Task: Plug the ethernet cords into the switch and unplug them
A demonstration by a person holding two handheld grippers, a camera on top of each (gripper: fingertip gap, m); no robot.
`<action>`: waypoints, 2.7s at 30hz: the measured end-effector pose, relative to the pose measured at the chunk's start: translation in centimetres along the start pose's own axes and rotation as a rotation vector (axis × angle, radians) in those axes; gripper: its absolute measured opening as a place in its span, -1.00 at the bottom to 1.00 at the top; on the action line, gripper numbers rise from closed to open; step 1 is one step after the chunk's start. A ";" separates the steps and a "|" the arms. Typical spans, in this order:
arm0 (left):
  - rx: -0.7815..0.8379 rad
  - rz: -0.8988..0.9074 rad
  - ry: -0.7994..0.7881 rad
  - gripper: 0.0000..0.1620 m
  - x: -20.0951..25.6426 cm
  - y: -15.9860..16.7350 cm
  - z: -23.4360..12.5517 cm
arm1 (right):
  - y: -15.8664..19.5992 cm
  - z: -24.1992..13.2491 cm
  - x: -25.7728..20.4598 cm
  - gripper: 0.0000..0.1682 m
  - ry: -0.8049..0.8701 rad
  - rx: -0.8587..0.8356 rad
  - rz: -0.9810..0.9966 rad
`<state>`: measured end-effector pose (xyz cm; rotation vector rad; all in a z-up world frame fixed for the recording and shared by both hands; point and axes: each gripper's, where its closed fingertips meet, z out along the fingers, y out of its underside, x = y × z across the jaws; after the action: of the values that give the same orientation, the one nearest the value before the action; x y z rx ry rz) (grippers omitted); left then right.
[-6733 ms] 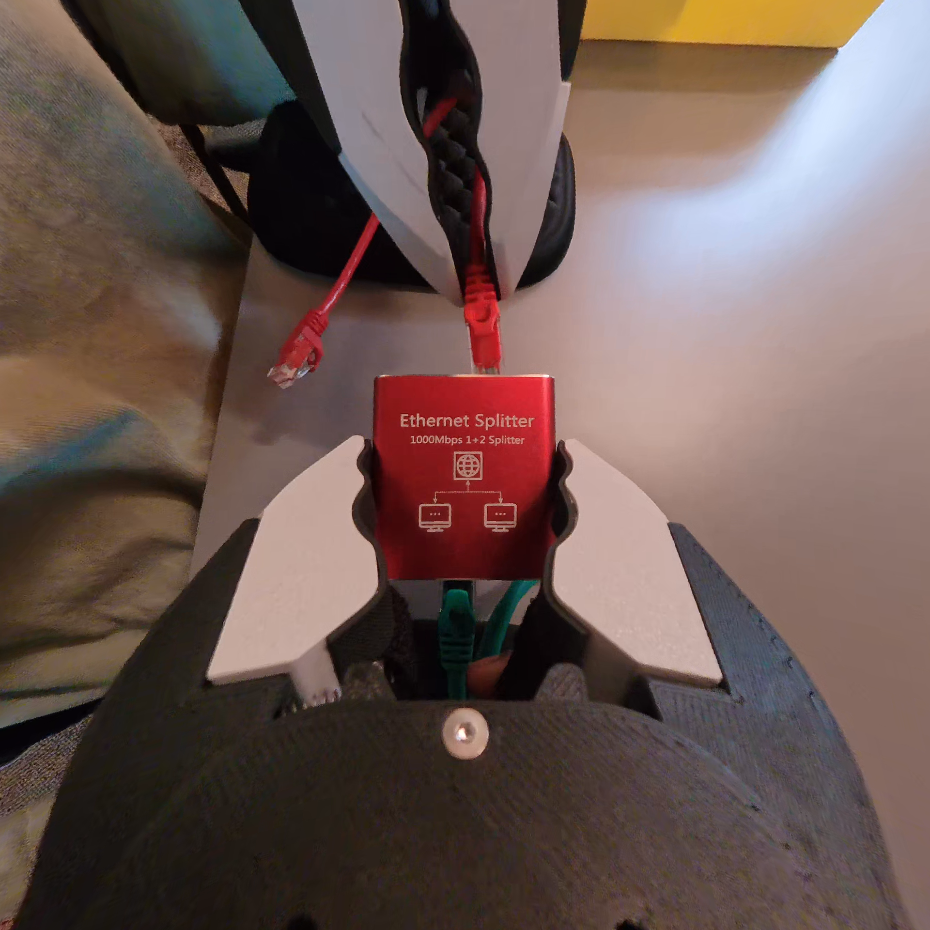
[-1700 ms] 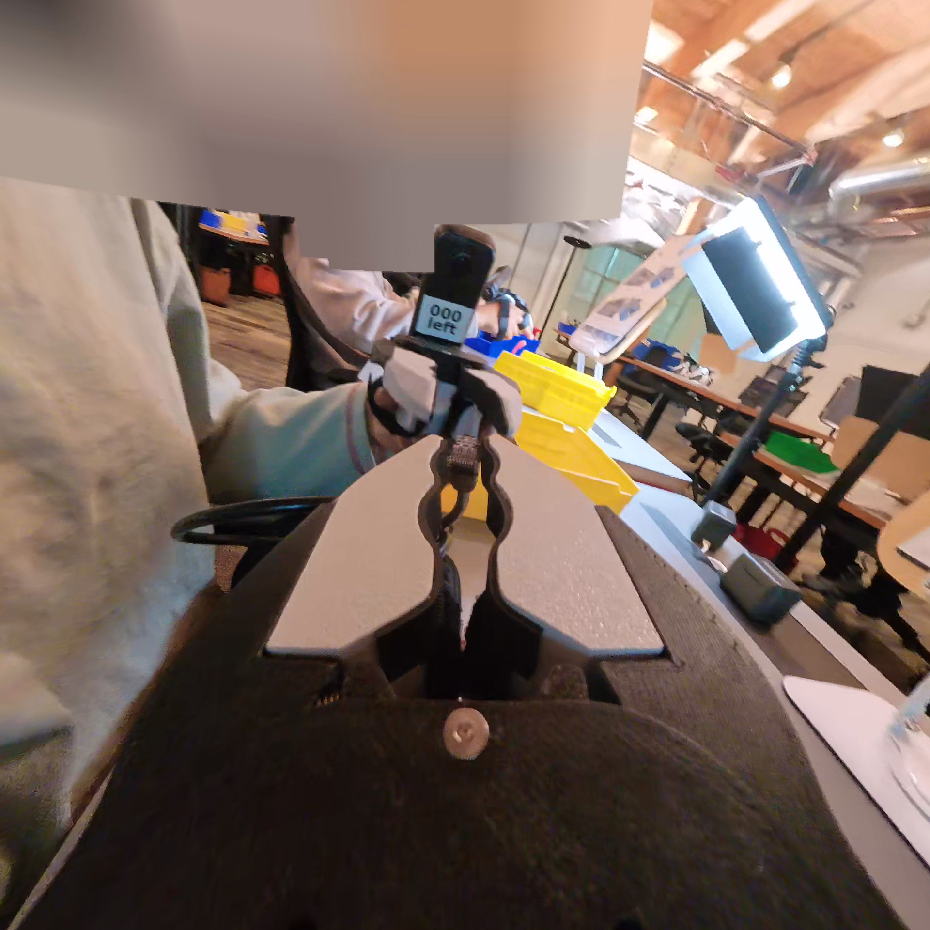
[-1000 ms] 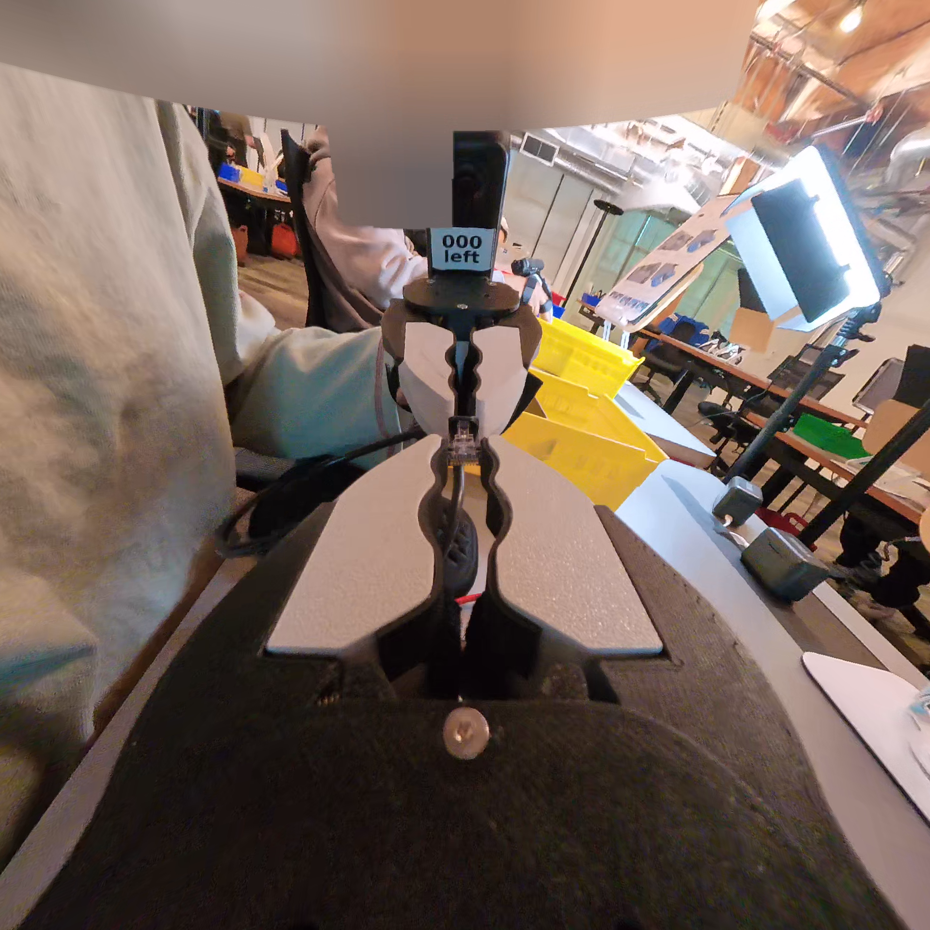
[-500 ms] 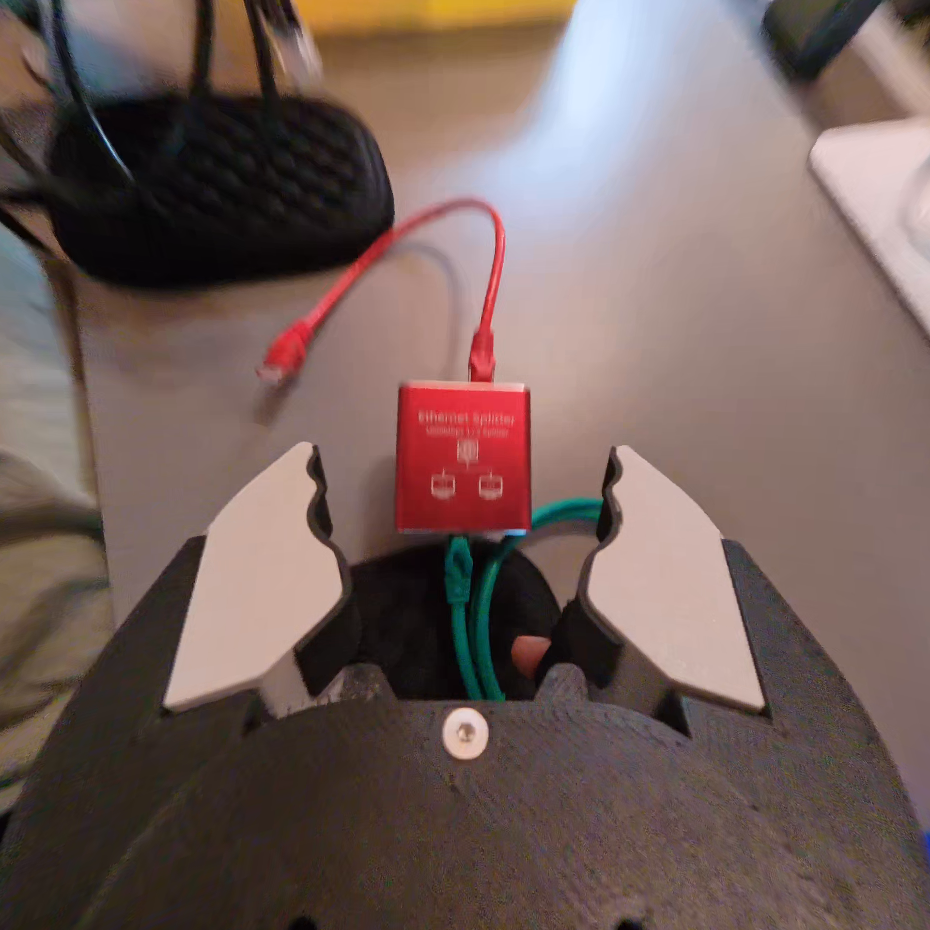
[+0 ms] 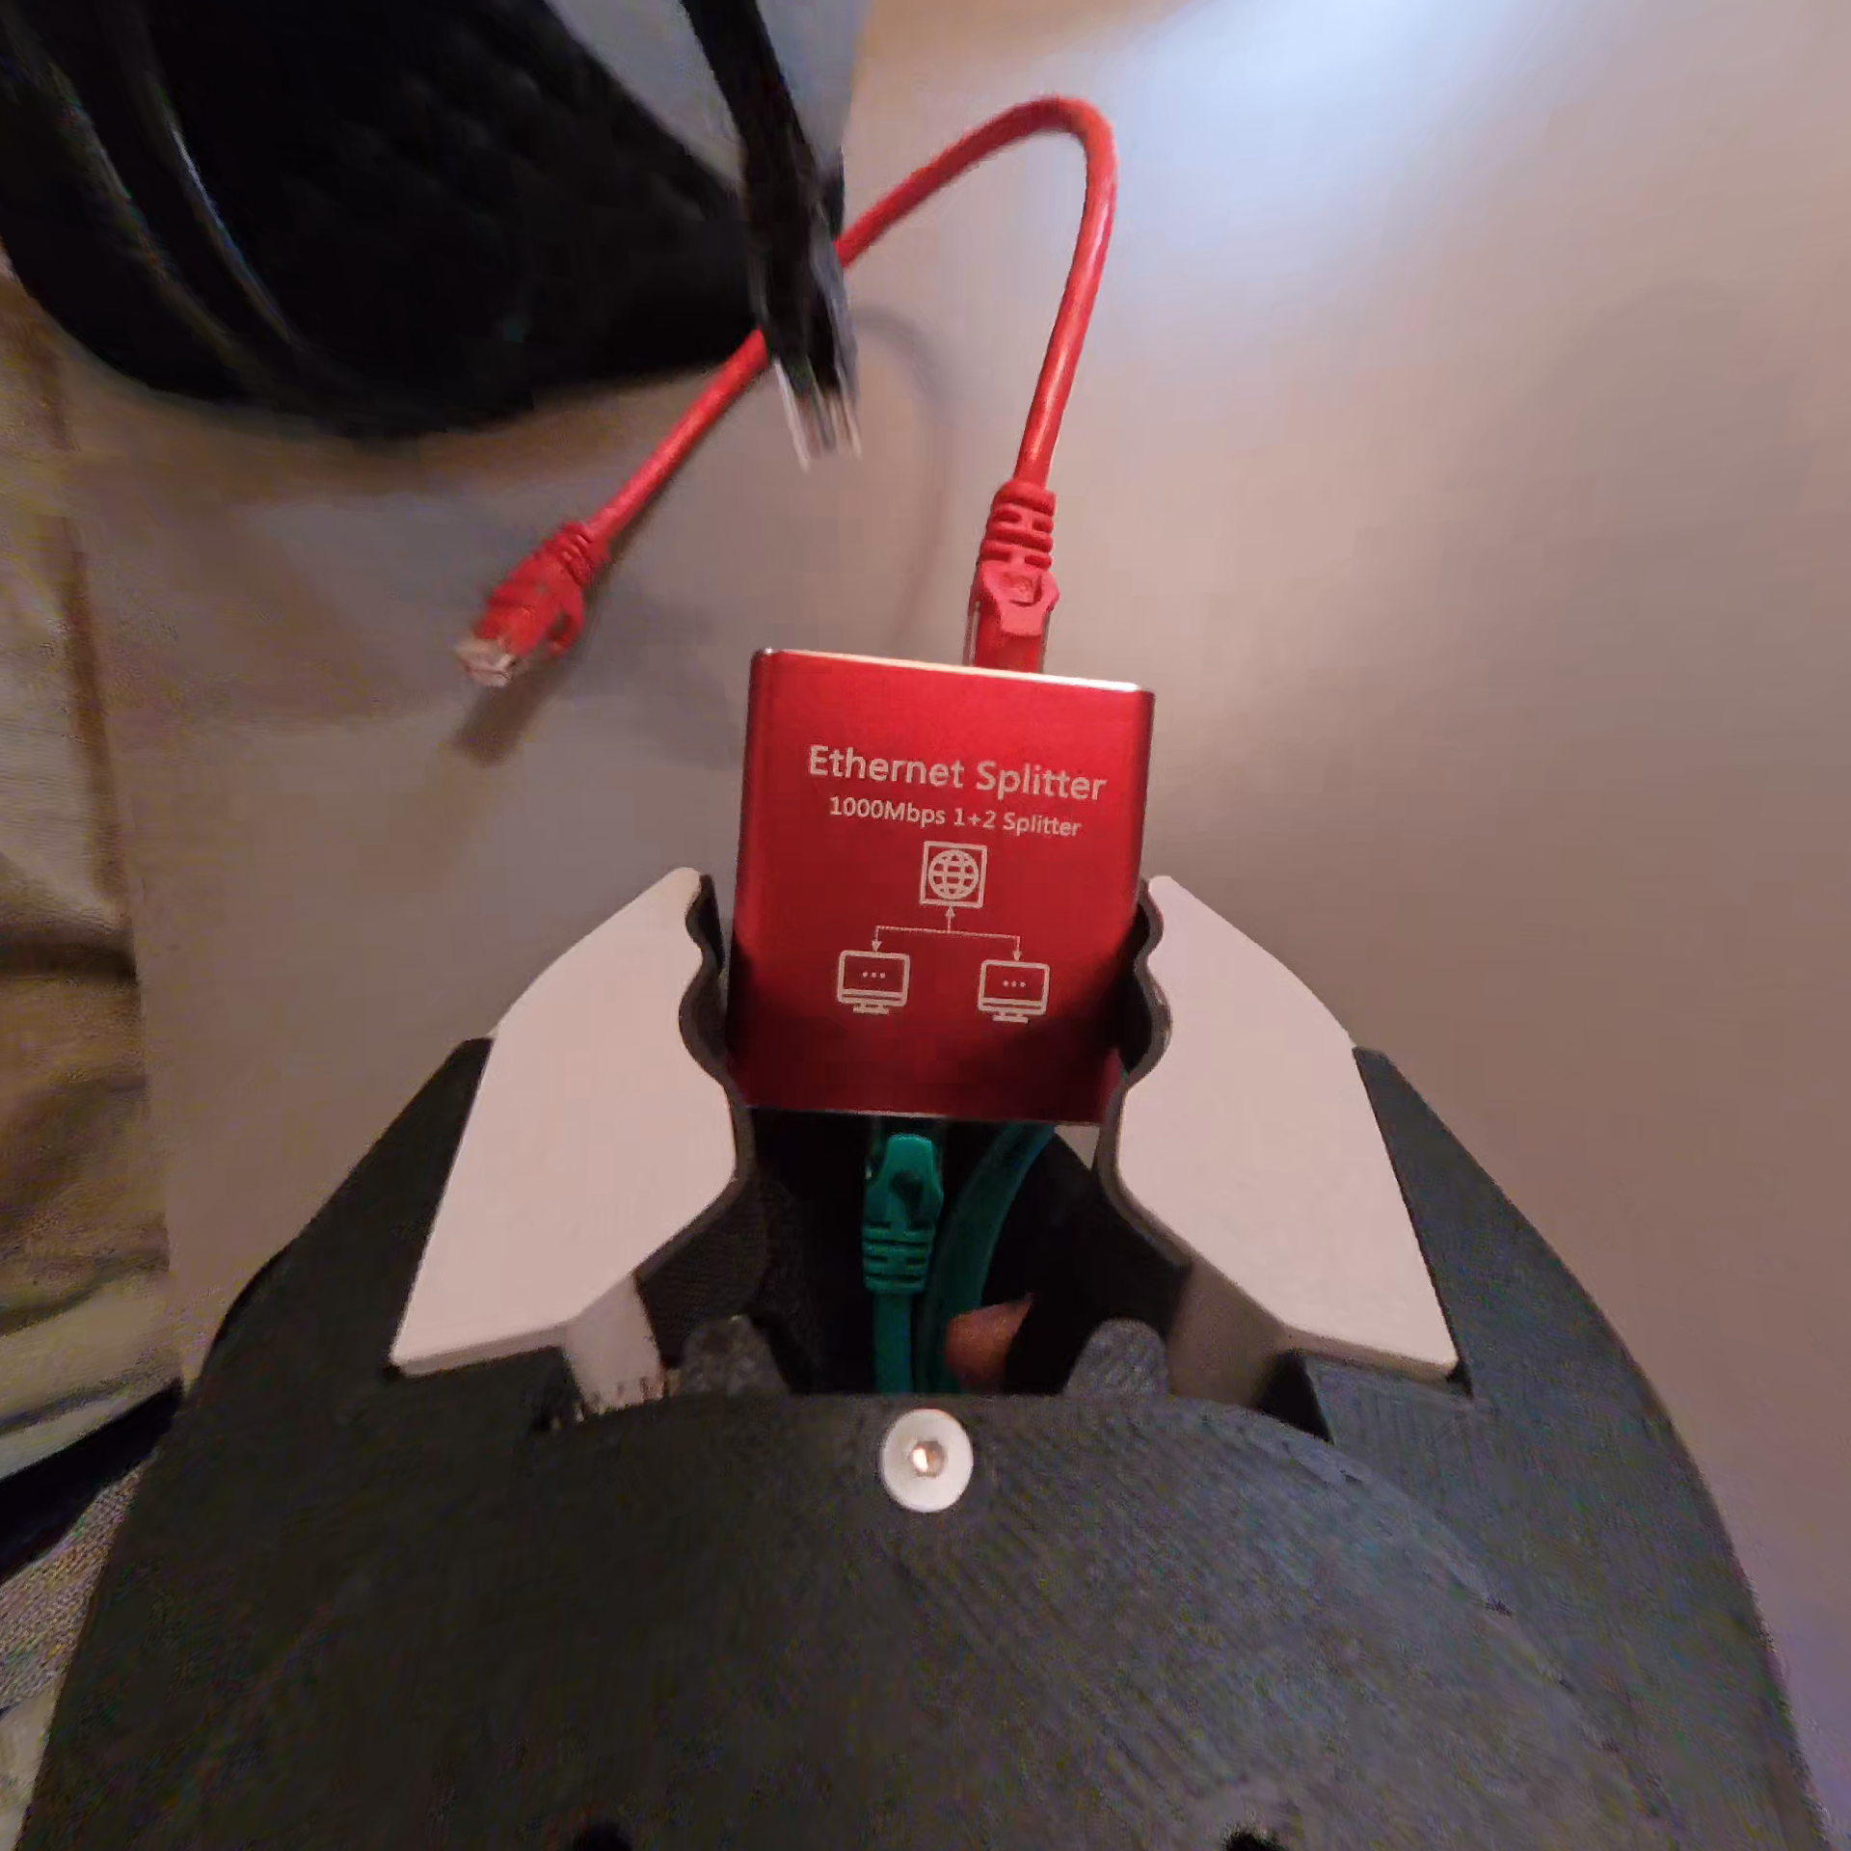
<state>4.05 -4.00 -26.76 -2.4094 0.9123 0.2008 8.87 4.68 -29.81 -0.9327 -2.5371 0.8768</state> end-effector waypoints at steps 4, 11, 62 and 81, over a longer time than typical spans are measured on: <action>0.088 -0.002 0.040 -0.93 0.6 -1.6 1.2 | -0.6 -0.2 -0.6 -0.08 -0.018 -0.017 -0.021; 0.214 -0.058 0.037 -0.94 0.5 -2.7 0.3 | -0.5 0.3 -1.2 -0.08 0.008 -0.030 -0.125; 0.673 -0.409 -0.366 -0.45 -4.5 -3.6 -11.0 | -4.7 -4.8 3.0 -0.10 0.494 0.090 -0.296; 0.798 -0.760 -0.577 -0.44 -4.7 3.3 -11.3 | -0.5 -32.8 8.9 -0.13 1.119 0.836 0.345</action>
<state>-2.27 -9.46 -17.26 -1.6327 -0.2012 0.1760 17.17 24.83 -3.68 -1.1005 -0.9564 0.9691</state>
